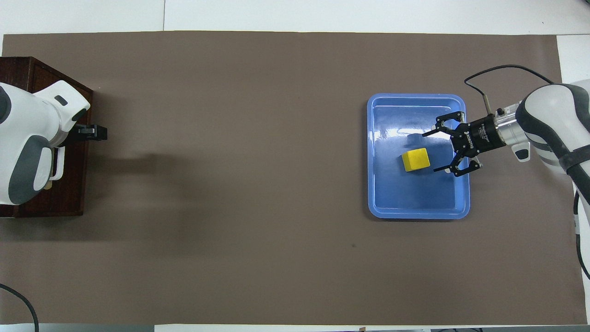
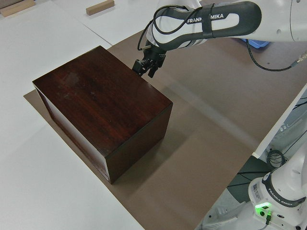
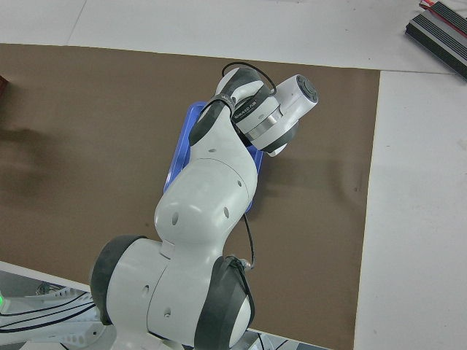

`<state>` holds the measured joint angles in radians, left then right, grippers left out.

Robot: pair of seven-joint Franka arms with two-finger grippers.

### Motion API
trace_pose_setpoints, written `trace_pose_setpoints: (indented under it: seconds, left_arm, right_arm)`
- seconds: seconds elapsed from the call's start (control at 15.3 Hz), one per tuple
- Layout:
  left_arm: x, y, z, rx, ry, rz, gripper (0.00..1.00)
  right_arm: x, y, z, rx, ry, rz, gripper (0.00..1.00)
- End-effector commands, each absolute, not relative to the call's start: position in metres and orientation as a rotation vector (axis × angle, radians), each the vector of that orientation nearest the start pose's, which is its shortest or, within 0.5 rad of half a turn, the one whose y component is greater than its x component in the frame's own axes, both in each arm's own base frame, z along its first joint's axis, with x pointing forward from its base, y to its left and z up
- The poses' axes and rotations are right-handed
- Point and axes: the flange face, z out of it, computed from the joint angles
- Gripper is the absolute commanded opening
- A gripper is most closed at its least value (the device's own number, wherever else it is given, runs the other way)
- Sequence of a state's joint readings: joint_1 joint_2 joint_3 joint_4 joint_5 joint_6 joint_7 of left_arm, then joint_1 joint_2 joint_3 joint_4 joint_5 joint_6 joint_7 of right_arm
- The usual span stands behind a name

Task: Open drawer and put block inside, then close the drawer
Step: 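Open the drawer with the left gripper while the right gripper reaches the block, then grasp the yellow block with the right gripper while the left gripper advances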

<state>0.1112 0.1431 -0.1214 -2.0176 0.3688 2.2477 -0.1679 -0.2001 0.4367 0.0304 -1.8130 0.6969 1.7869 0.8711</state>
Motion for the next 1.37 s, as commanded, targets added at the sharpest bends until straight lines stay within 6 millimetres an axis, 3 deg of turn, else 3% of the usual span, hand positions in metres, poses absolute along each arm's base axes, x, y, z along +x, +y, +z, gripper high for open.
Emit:
trace_pose_setpoints:
  seconds: [0.0, 0.26, 0.46, 0.72, 0.79, 0.98, 1.18, 1.31]
  left_arm:
    - [0.584, -0.020, 0.394, -2.847, 0.169, -0.192, 1.00]
    - [0.572, -0.123, 0.398, -2.859, 0.246, -0.227, 1.00]
    - [0.559, -0.160, 0.398, -2.857, 0.272, -0.207, 1.00]
    - [0.561, -0.149, 0.400, -2.850, 0.254, -0.182, 1.00]
    - [0.567, -0.150, 0.408, -2.848, 0.245, -0.184, 1.00]
    - [0.594, -0.174, 0.464, -2.913, 0.129, -0.098, 1.00]
    - [0.591, -0.184, 0.513, -2.976, -0.092, -0.071, 1.00]
    - [0.577, -0.186, 0.537, -3.022, -0.308, -0.065, 1.00]
  right_arm:
    - [0.606, -0.046, 0.285, -1.968, 1.607, 0.877, 1.00]
    - [0.598, -0.043, 0.272, -1.977, 1.592, 0.882, 1.00]
    - [0.596, -0.043, 0.268, -1.980, 1.592, 0.876, 1.00]
    - [0.594, -0.043, 0.266, -1.995, 1.570, 0.867, 1.00]
    - [0.593, -0.043, 0.266, -1.994, 1.571, 0.866, 1.00]
    - [0.592, -0.043, 0.264, -1.994, 1.575, 0.862, 1.00]
    - [0.592, -0.044, 0.264, -1.993, 1.582, 0.852, 0.84]
    - [0.591, -0.044, 0.263, -1.994, 1.580, 0.853, 0.55]
